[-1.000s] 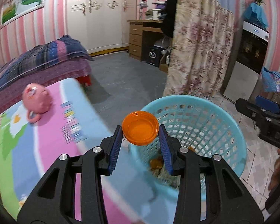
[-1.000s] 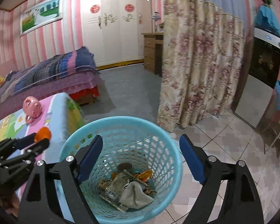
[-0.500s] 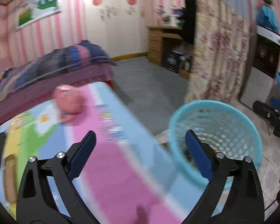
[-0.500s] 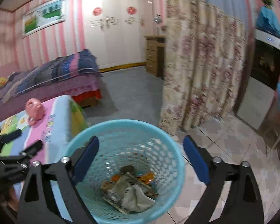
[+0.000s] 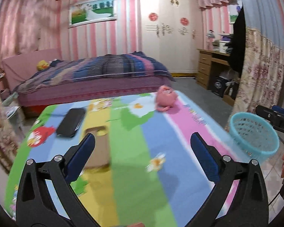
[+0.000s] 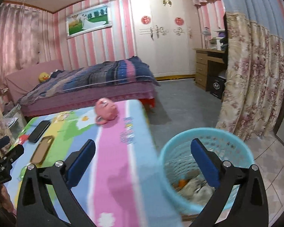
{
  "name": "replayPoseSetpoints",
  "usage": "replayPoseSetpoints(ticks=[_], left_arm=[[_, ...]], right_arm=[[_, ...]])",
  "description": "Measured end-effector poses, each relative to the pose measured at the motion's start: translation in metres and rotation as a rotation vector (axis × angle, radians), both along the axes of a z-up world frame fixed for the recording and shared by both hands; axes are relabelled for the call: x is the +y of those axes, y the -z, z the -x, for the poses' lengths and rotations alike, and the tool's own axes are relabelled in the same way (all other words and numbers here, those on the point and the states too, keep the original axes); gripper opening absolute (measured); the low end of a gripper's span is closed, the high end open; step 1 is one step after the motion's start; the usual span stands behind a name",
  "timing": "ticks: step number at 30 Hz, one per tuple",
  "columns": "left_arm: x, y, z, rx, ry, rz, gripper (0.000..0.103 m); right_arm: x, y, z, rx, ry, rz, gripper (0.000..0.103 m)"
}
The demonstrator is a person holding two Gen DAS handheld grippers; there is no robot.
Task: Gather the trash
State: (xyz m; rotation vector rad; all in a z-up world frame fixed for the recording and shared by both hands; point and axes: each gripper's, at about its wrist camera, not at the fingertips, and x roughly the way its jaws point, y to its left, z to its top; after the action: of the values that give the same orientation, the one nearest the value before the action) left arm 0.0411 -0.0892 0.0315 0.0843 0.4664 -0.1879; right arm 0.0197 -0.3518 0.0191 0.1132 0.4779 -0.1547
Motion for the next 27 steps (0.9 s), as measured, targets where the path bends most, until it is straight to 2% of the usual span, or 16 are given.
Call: replayPoseSetpoints(ticks=[7,14,19,23,27], left_arm=[[0.035,0.020,0.029,0.020,-0.015,-0.017,0.098],[0.047,0.021,0.032,-0.018,-0.036,0.009,0.098],[0.052,0.025,0.027,-0.020,-0.063,-0.005,0.098],[0.057,0.023,0.025,-0.018,-0.068,0.033,0.098],[0.056,0.023,0.023,-0.016,-0.072,0.035,0.098]], right_arm=[[0.063,0.007,0.023,-0.016,0.002,0.026,0.098],[0.085,0.006,0.033,-0.045,-0.015,0.074,0.098],[0.094,0.004,0.033,-0.065,-0.025,0.100,0.098],[0.098,0.004,0.034,-0.072,-0.027,0.107,0.098],[0.100,0.003,0.033,-0.080,-0.025,0.119,0.098]])
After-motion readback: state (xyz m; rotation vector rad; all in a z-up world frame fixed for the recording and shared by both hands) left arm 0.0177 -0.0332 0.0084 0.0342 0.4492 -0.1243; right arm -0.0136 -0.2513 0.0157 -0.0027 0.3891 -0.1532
